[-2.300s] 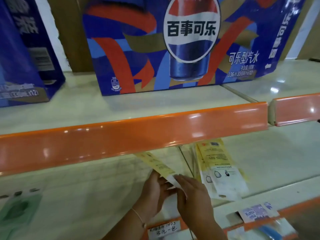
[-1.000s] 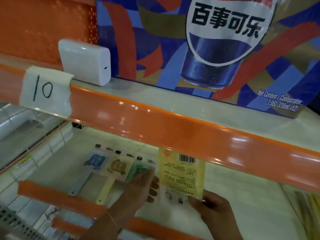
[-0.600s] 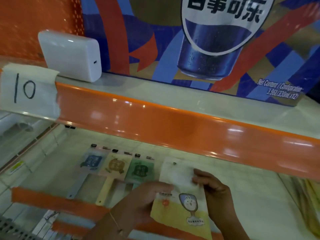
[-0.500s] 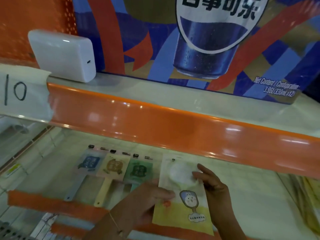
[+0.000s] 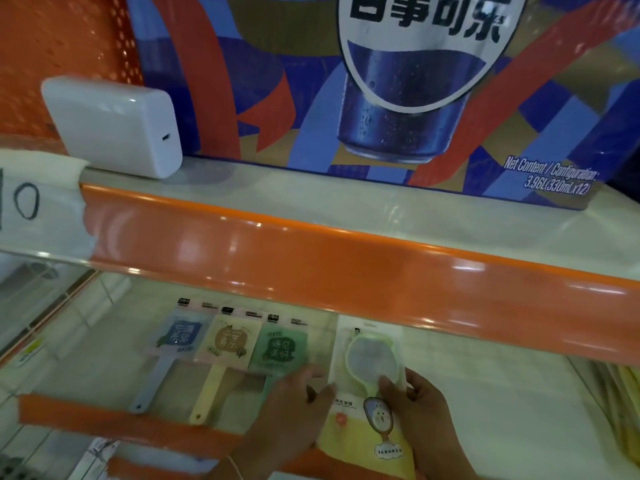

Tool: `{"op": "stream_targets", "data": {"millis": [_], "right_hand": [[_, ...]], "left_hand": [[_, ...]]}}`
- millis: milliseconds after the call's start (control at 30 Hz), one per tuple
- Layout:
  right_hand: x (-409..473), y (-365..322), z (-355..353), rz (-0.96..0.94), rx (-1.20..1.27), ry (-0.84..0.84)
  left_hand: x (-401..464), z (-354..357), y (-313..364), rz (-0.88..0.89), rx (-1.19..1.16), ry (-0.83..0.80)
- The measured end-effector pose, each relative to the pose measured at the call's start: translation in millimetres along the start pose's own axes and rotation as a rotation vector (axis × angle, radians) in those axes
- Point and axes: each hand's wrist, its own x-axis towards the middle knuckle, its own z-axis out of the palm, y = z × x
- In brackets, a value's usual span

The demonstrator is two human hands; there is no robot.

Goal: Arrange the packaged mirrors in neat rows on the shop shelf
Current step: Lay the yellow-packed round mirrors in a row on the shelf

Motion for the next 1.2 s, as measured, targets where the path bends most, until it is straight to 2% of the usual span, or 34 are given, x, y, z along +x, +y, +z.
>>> {"op": "stream_targets", "data": {"millis": [100, 167, 367, 433, 600, 767, 900, 1033, 1200], "right_hand": [[7, 7, 2, -0.009, -0.137, 0.037], [13, 12, 7, -0.036, -0.228, 0.038], [21, 16, 23, -0.118, -0.527, 0.1], [23, 21, 28, -0.154, -0.703, 0.146], [27, 36, 42, -0.266, -0.948, 0.243], [28, 41, 51, -0.392, -1.028, 0.338], [32, 37, 49, -0.374, -1.054, 0.237], [25, 37, 57, -0.415, -1.149, 0.0], [25, 46, 60, -0.487, -1.15, -0.012]], "left_hand": [[3, -10, -22, 0.277, 0.349, 0.28], [7, -18, -41, 0.419, 0.454, 0.384], [7, -30, -73, 0.609, 0.46, 0.417], [8, -30, -75, 0.631, 0.465, 0.399], [11, -29, -82, 0.652, 0.474, 0.39], [9, -28, -82, 0.647, 0.467, 0.359], [8, -29, -81, 0.65, 0.471, 0.345], [9, -28, -82, 0.662, 0.463, 0.344], [10, -28, -84, 0.659, 0.472, 0.342]]}}
